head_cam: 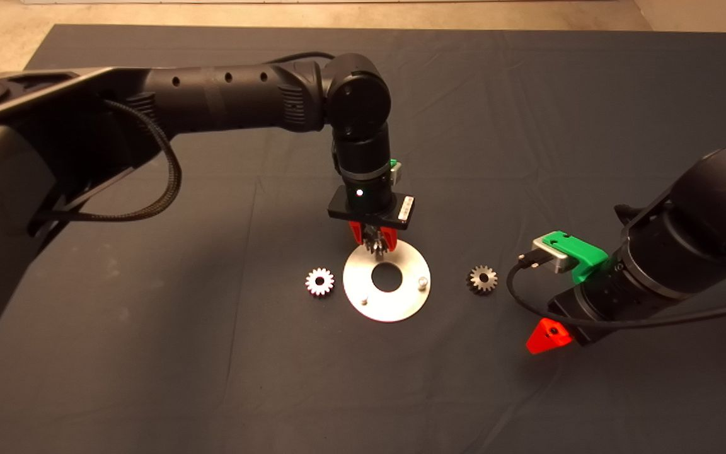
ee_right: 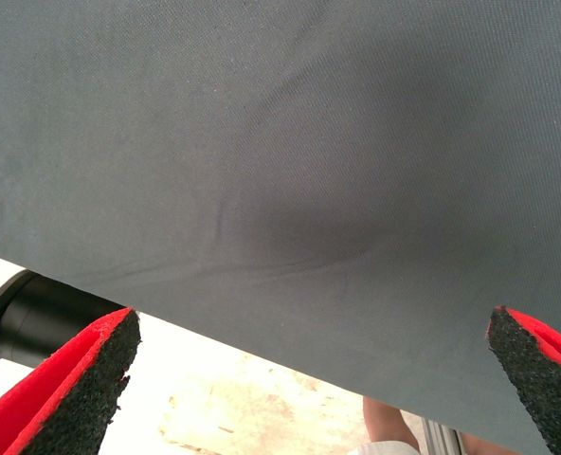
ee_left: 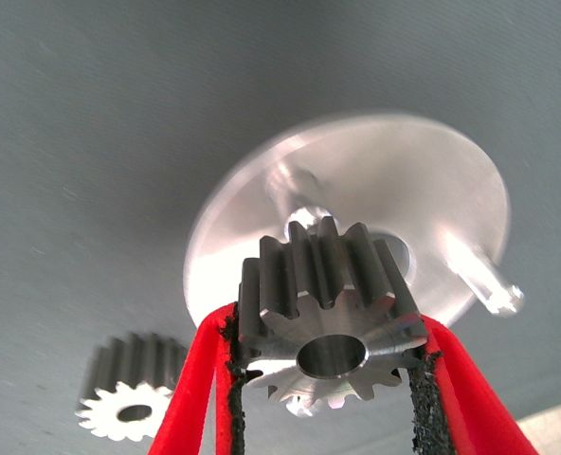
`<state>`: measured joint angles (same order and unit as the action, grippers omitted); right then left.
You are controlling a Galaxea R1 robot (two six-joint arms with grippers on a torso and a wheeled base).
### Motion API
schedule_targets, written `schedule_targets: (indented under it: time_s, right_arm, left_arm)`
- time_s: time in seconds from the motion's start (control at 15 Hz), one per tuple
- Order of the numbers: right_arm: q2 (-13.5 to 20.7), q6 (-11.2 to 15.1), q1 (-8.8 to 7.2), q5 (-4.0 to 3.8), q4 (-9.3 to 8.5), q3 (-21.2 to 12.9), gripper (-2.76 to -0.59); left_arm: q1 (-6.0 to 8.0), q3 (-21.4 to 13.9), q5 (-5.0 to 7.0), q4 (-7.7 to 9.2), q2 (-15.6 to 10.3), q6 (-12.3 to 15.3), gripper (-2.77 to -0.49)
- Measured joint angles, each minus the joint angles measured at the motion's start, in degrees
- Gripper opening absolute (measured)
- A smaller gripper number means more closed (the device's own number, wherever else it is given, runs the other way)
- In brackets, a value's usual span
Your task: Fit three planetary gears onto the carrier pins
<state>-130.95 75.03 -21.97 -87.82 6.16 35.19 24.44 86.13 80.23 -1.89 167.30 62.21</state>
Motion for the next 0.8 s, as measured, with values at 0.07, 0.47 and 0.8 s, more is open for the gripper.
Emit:
schedule_targets:
  time_s: [0.07, 0.47, 0.8]
  right_arm:
    - [0.0, 0.0, 0.01, -0.02, 0.01, 0.0, -0.62]
    - [0.0, 0.0, -0.13, -0.05, -0.01, 0.0, -0.62]
    - [0.0, 0.0, -0.13, -0.02, -0.1, 0.0, -0.62]
  left_arm:
    - [0.01, 0.4, 0.53, -0.11, -0.1, 0.0, -2.44]
    - [0.0, 2.0, 0.67, -0.82, 0.5, -0.8, -2.44]
    - [0.0, 2.4, 0.68, -0.85, 1.3, -0.7, -2.44]
